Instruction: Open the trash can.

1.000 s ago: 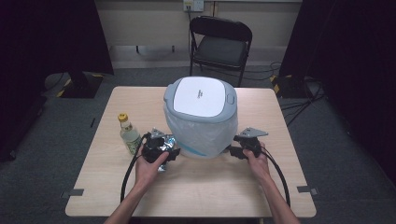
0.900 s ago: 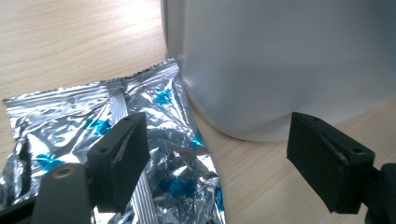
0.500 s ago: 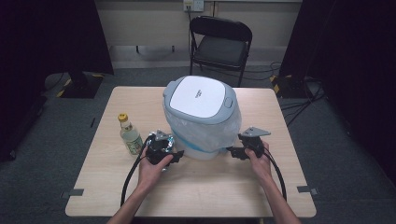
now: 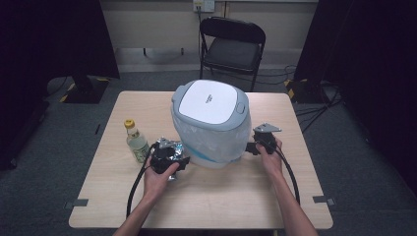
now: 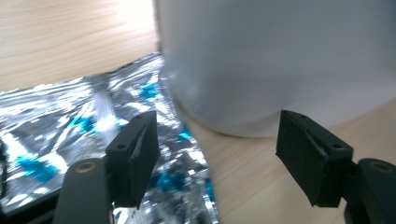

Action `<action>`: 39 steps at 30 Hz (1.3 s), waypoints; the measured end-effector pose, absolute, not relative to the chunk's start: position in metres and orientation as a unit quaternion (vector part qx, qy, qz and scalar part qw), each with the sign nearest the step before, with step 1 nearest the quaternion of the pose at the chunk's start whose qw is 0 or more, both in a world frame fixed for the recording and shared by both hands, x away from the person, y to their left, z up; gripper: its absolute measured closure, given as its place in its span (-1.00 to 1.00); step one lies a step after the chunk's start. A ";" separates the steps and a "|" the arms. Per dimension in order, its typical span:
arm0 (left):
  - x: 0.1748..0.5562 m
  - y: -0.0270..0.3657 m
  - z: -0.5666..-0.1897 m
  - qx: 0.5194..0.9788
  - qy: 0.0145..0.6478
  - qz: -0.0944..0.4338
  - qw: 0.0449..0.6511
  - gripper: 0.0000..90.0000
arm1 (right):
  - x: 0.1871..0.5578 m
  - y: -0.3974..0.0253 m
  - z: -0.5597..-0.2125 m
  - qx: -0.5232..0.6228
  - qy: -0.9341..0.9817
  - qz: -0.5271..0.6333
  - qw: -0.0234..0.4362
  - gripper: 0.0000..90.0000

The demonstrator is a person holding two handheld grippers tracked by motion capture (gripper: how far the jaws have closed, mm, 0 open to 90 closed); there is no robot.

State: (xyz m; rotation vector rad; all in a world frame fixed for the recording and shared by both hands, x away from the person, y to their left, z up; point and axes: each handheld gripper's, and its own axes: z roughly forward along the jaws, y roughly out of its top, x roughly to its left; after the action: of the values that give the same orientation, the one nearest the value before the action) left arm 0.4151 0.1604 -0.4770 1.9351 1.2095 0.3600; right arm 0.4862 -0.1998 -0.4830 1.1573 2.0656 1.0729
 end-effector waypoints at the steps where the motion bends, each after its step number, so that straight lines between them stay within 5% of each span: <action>1: 0.415 0.162 -0.478 0.764 0.480 0.130 0.412 -0.31 | 0.487 -0.199 -0.484 0.424 0.770 0.402 0.256 -0.33; 4: 0.416 0.163 -0.479 0.767 0.477 0.145 0.403 -0.30 | 0.485 -0.196 -0.484 0.406 0.776 0.421 0.235 -0.22; 6: 0.418 0.164 -0.481 0.760 0.485 0.136 0.410 -0.38 | 0.482 -0.195 -0.484 0.380 0.798 0.424 0.196 -0.41; 19: 0.423 0.168 -0.485 0.760 0.496 0.123 0.401 -0.33 | 0.463 -0.187 -0.483 0.340 0.816 0.437 0.169 -0.21; 21: 0.424 0.168 -0.485 0.762 0.494 0.122 0.401 -0.31 | 0.455 -0.184 -0.485 0.332 0.821 0.437 0.156 -0.43; 30: 0.425 0.165 -0.488 0.764 0.491 0.133 0.396 -0.32 | 0.442 -0.176 -0.483 0.332 0.823 0.425 0.180 -0.40; 32: 0.426 0.164 -0.489 0.766 0.489 0.133 0.395 -0.31 | 0.439 -0.176 -0.483 0.322 0.835 0.416 0.161 -0.59; 36: 0.425 0.160 -0.489 0.765 0.487 0.130 0.402 -0.31 | 0.428 -0.166 -0.499 0.292 0.863 0.392 0.128 -0.24; 39: 0.423 0.158 -0.487 0.765 0.484 0.128 0.405 -0.32 | 0.425 -0.158 -0.490 0.270 0.876 0.373 0.141 -0.29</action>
State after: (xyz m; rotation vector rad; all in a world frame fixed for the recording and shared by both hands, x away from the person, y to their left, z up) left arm 0.4230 0.1581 -0.4870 1.9302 1.2207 0.3237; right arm 0.4251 -0.1575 -0.4897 0.7791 2.5305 1.0775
